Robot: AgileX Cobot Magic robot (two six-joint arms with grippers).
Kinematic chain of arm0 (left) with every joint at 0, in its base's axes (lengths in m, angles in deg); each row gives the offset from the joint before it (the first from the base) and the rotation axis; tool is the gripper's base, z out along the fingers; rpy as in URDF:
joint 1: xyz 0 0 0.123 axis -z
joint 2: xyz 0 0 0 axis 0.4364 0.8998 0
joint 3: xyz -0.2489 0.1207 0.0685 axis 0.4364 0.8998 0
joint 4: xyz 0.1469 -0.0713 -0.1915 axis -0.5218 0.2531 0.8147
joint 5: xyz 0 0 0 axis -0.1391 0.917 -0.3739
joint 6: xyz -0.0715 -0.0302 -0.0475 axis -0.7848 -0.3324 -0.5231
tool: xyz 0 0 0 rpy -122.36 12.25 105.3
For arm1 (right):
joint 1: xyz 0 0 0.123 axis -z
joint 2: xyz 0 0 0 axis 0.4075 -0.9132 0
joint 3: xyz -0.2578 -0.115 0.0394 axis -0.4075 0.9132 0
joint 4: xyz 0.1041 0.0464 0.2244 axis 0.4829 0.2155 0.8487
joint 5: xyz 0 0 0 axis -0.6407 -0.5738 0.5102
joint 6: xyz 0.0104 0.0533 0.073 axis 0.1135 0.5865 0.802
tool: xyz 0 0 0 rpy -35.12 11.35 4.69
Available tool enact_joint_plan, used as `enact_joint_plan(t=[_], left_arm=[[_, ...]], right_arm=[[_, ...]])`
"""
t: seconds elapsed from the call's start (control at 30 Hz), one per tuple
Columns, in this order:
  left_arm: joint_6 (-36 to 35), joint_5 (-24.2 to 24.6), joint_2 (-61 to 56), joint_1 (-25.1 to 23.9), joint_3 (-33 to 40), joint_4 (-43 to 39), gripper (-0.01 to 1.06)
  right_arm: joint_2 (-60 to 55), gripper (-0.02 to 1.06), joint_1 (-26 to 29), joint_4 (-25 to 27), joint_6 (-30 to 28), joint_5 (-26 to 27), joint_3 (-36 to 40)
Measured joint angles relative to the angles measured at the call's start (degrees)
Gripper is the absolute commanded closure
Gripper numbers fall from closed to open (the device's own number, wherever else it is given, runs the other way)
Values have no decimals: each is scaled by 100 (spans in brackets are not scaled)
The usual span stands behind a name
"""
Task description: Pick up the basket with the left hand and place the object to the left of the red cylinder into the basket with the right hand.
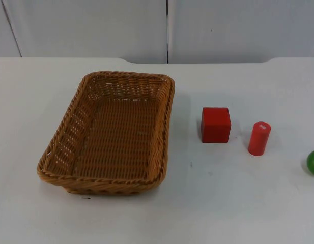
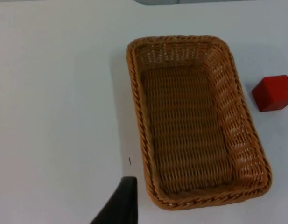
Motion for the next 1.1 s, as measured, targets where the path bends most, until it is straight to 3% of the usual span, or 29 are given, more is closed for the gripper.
enact_joint_plan(t=[0.43, 0.63, 0.9, 1.1], left_arm=[[645, -749, 1952, 0, -25, 394, 0], [756, -819, 2683, 0, -140, 597, 0], [1583, -1055, 3672, 0, -164, 1427, 0], [1708, -1202, 4358, 0, -551, 1560, 0]], right_arm=[[0, 1, 0, 0, 0, 0, 0], [0, 1, 0, 0, 0, 0, 0], [0, 1, 0, 0, 0, 0, 0], [0, 1, 0, 0, 0, 0, 0]])
